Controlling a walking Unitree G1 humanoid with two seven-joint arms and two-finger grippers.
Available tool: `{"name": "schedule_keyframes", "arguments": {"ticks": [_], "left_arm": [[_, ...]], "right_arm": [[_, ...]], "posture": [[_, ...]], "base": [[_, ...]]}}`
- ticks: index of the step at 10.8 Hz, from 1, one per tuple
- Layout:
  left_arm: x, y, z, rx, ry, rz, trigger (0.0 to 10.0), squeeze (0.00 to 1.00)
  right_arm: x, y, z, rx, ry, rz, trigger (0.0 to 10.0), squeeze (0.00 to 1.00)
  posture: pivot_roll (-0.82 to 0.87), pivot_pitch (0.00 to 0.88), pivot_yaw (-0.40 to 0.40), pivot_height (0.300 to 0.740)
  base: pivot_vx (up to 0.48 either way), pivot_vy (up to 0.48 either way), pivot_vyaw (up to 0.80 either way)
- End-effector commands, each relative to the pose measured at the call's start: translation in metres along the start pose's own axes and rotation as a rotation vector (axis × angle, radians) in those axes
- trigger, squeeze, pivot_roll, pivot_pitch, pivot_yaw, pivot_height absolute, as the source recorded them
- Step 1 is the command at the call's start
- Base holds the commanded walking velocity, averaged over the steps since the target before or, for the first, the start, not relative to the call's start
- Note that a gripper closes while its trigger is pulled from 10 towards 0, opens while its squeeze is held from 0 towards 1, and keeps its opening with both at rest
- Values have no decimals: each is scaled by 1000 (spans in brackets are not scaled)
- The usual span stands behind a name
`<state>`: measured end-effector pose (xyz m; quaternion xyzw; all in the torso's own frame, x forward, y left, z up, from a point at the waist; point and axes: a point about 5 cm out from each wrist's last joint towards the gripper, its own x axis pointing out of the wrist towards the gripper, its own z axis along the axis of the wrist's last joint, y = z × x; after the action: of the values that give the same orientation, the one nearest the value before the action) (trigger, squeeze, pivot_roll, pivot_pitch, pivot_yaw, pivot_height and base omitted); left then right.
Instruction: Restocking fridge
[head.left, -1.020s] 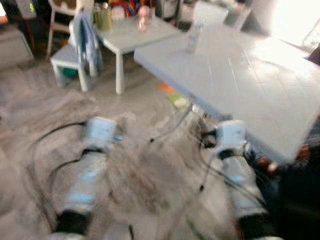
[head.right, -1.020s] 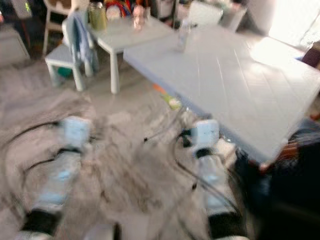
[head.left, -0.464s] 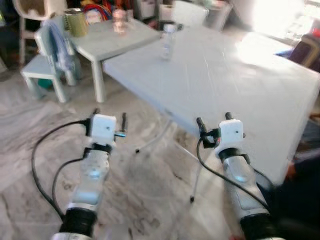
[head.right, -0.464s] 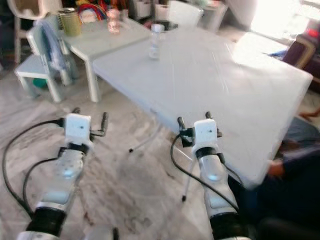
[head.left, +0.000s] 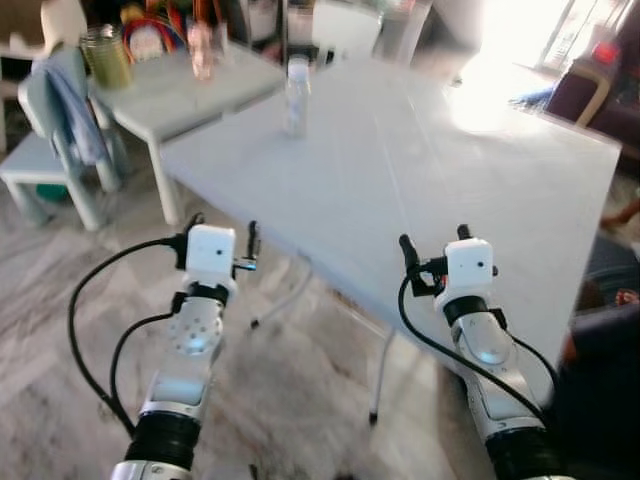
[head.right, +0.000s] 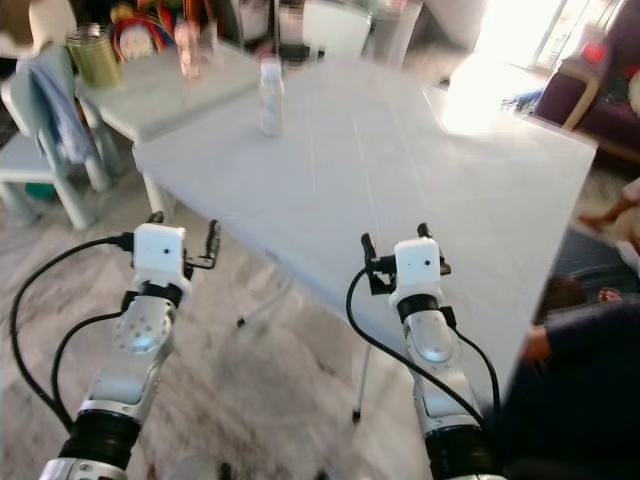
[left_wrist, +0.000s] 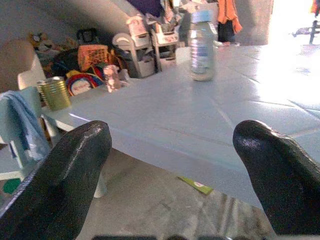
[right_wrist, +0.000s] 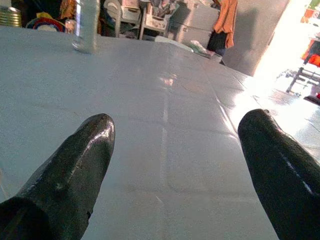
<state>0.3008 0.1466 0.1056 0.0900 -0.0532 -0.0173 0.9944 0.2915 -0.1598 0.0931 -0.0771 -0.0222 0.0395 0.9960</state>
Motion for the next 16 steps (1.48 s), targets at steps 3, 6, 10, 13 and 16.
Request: {"name": "schedule_keyframes", "arguments": {"ticks": [3, 6, 10, 13, 16], "left_arm": [[-4, 8, -5, -11, 23, 25, 10000, 0], [-2, 5, -3, -11, 10, 2, 10000, 0], [-2, -3, -1, -1, -7, -42, 10000, 0], [-2, -2, -2, -21, 0, -41, 10000, 0], [-2, -2, -1, -16, -4, -48, 10000, 0]], "right_arm": [[1, 5, 4, -2, -19, 8, 10000, 0], [1, 7, 3, 2, -17, 8, 10000, 0], [0, 7, 1, 1, -12, 5, 10000, 0], [0, 11, 1, 2, -12, 12, 10000, 0], [2, 12, 2, -1, -14, 15, 10000, 0]], "posture": [[94, 66, -85, 740], [95, 68, -79, 740], [96, 71, -78, 740], [100, 68, -78, 740], [101, 68, -79, 740]], "base": [[364, 314, 0], [359, 319, 0], [381, 234, 0], [428, 0, -515], [428, 0, 0]]}}
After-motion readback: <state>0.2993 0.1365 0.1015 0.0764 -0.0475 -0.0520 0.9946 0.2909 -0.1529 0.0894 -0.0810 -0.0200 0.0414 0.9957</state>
